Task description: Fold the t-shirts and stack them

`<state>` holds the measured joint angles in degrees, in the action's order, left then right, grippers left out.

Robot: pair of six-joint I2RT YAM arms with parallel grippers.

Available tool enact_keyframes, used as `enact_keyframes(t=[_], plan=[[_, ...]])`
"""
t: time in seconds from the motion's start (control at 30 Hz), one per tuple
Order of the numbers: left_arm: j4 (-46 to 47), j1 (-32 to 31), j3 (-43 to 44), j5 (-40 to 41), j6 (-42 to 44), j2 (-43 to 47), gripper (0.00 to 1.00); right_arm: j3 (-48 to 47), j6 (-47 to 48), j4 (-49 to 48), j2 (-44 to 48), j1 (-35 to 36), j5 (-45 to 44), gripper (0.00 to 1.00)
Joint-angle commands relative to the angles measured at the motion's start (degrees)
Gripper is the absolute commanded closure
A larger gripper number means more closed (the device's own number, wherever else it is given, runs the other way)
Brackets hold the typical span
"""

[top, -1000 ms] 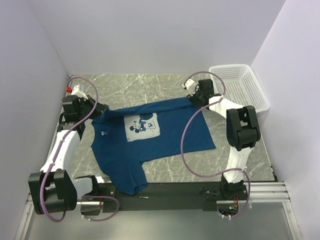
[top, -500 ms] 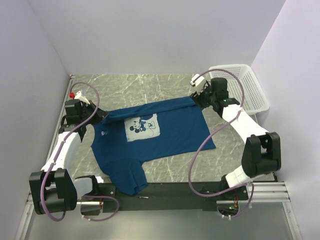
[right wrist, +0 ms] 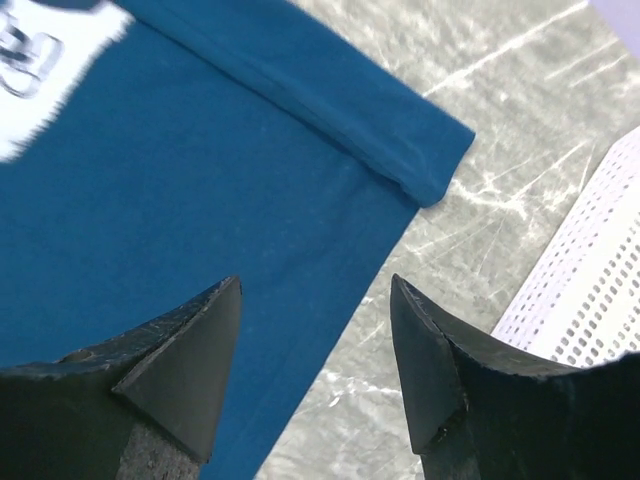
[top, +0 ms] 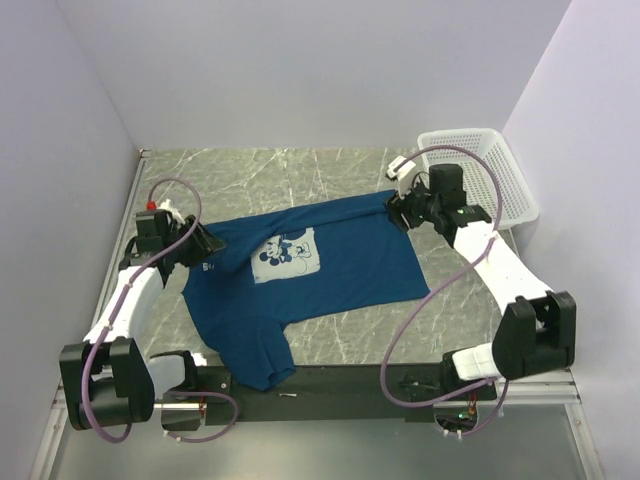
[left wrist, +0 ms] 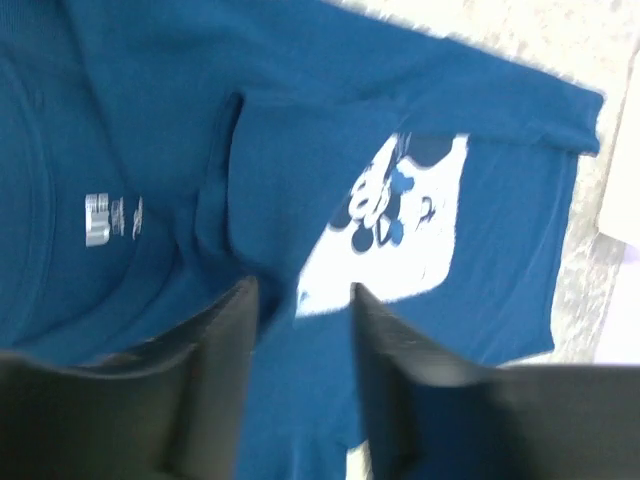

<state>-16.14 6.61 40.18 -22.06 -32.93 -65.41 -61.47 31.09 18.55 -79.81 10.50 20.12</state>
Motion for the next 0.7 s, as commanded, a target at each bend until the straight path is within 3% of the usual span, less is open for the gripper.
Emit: enact_keyframes(t=[0.0, 0.03, 0.07, 0.2, 0.33, 0.5, 0.67], plan=[[-5.21, -0.11, 0.16, -0.95, 1.29, 5.87, 0.43, -0.40, -2.78, 1.40, 5.70, -0.13, 2.82, 0.32], [-5.56, -0.19, 1.11, -1.57, 1.11, 7.56, 0.31, -0.49, -3.14, 2.36, 6.59, -0.13, 2.99, 0.31], [-5.92, -0.11, 1.73, -2.01, 1.29, 8.97, 0.26, -0.58, -3.49, 2.89, 8.08, -0.13, 3.34, 0.31], [-4.43, -0.11, 2.88, 1.75, 0.94, 9.27, 0.19, -1.81, -7.17, 5.62, 10.29, -0.13, 7.45, 0.30], [-3.89, -1.76, 7.43, -2.98, 2.07, -5.31, 0.28, 0.38, -9.82, 7.91, 11.43, -0.04, 16.15, 0.28], [-4.34, -5.64, 14.91, 6.83, 4.71, -21.92, 0.32, 7.41, -9.29, 4.22, 15.12, -0.22, 16.18, 0.23], [-5.73, -6.26, 21.33, 8.18, 7.35, -30.73, 0.36, 8.03, -9.03, 4.66, 14.16, -0.83, 18.81, 0.23]])
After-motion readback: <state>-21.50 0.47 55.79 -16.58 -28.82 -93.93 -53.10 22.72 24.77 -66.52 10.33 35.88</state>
